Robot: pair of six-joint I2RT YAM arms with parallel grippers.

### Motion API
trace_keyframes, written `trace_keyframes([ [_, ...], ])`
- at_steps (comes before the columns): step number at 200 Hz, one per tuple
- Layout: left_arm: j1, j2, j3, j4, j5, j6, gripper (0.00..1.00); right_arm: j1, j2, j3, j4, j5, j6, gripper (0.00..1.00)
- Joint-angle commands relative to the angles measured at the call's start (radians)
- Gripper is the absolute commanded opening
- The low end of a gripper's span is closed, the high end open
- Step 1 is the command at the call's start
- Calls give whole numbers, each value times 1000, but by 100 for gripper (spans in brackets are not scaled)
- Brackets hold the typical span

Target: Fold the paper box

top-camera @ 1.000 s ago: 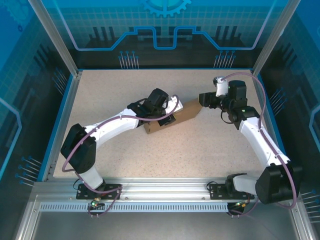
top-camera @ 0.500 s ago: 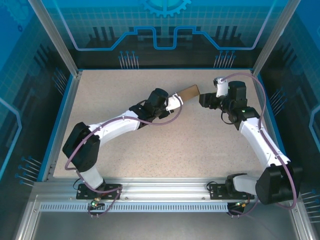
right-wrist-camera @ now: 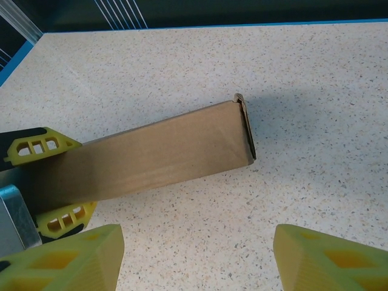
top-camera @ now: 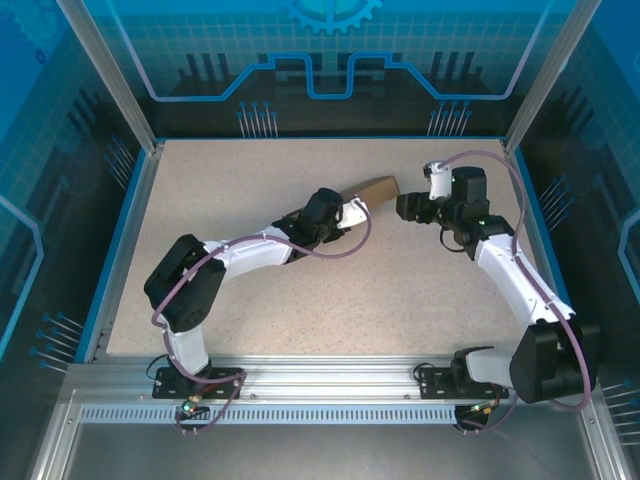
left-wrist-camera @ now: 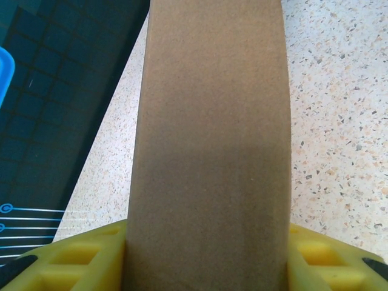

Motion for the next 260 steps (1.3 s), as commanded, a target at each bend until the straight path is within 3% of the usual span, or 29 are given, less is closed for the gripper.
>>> trace_keyframes([
  [1, -21, 4, -37, -12, 13, -48, 53, 13, 12, -9, 17, -14, 6, 67],
  [113, -121, 72, -151, 91, -70, -87, 78, 15, -3, -31, 13, 3, 4, 69],
  [260, -137, 20, -157, 72, -91, -98, 79, 15, 23, -47, 8, 12, -10, 70],
])
